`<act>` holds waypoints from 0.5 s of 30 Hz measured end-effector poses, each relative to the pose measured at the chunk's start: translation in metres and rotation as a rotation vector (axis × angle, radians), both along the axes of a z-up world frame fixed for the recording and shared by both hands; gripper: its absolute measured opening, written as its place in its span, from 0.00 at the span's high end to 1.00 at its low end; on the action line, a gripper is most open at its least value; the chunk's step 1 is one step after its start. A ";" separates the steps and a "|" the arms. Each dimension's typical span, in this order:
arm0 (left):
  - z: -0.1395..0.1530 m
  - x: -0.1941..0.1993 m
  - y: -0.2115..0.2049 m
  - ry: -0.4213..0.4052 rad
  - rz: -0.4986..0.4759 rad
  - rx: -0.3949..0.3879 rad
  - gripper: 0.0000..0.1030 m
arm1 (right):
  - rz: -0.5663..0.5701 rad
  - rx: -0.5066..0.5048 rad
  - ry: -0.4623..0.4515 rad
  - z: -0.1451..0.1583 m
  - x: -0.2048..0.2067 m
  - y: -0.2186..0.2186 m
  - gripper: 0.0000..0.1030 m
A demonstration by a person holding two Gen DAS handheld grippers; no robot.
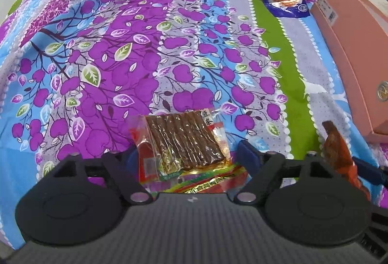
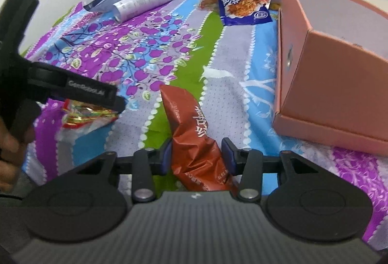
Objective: Organize snacks
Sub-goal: 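Lift brown-strip packet with left tool while right tool lifts red foil packet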
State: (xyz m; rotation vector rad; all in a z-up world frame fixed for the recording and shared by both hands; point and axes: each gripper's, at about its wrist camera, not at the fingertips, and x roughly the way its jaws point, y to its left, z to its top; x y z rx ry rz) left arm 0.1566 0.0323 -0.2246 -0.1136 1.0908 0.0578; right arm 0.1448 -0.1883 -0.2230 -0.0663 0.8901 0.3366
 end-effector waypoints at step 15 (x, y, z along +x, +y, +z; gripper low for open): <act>0.020 -0.021 0.023 -0.068 0.034 -0.123 0.42 | -0.066 0.043 -0.004 0.018 0.002 -0.007 0.66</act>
